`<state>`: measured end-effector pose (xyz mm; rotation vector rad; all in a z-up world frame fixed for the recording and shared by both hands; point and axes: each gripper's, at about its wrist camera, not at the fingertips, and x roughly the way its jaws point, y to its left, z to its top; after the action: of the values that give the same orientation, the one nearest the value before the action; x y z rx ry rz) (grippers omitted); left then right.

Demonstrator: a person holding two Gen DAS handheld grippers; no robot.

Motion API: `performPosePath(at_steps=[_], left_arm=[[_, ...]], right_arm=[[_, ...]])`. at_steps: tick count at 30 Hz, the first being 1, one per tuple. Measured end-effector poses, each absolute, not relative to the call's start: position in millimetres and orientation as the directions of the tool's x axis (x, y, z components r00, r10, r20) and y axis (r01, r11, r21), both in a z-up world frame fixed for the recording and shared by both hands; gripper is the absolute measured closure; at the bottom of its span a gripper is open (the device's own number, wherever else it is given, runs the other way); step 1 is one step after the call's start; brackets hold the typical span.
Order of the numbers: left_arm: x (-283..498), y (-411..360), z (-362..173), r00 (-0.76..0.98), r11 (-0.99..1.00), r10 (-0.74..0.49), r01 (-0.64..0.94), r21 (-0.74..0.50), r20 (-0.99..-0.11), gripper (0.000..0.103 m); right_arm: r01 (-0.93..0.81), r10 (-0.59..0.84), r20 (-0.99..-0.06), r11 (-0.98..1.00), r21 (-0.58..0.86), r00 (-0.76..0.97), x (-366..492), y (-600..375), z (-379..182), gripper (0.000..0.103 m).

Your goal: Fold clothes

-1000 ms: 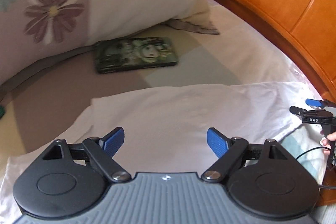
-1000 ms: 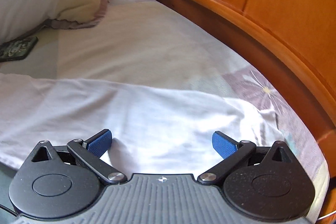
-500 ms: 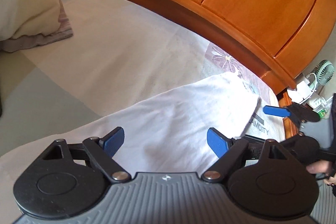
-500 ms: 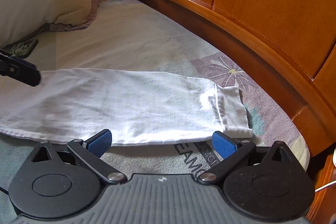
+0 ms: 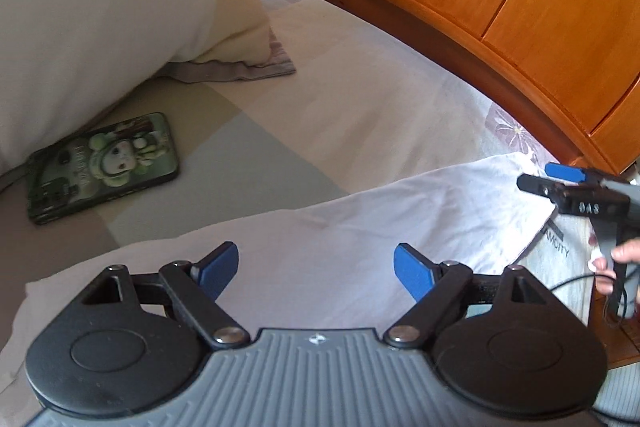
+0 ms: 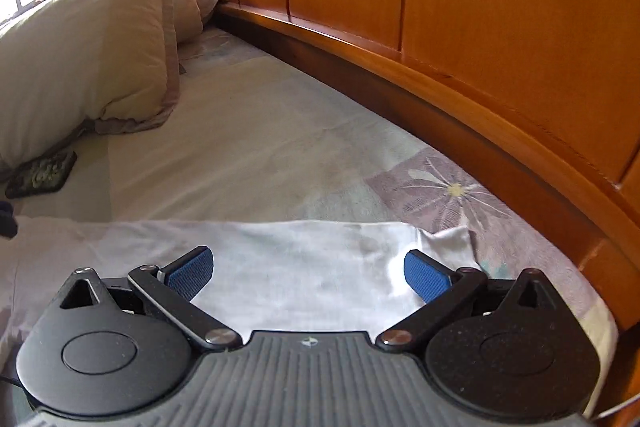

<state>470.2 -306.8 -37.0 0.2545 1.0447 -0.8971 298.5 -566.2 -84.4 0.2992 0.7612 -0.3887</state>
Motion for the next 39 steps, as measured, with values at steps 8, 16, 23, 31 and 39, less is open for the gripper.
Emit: performPosePath(at_steps=[8, 16, 23, 31, 39], left_arm=[[458.3, -208.7, -3.6, 0.344, 0.729, -0.365, 0.684, -0.035, -0.865, 0.018], [427.3, -116.3, -25.8, 0.347, 0.859, -0.214, 0.511, -0.007, -0.913, 0.018], [400.5, -61.0, -95.2, 0.202, 0.947, -0.177, 0.303, -0.11, -0.963, 0.018], [391.8, -2.7, -80.6, 0.269, 0.964, -0.182, 0.237, -0.118, -0.946, 0.018], [411.5, 2.6, -103.4, 0.261, 0.96, -0.242, 0.203, -0.191, -0.934, 0.018]], right_arm=[[0.578, -0.301, -0.832, 0.815, 0.03, 0.467, 326.5, -578.7, -93.5, 0.0], [0.222, -0.086, -0.853, 0.974, 0.036, 0.514, 344.7, -434.9, -97.7, 0.0], [0.156, -0.075, -0.901, 0.988, -0.008, 0.427, 360.1, -376.7, -125.4, 0.0], [0.134, -0.004, -0.909, 0.989, 0.057, 0.416, 342.2, -339.3, -82.2, 0.0], [-0.228, 0.309, -0.839, 0.947, 0.227, 0.447, 390.2, -217.6, -82.0, 0.0]])
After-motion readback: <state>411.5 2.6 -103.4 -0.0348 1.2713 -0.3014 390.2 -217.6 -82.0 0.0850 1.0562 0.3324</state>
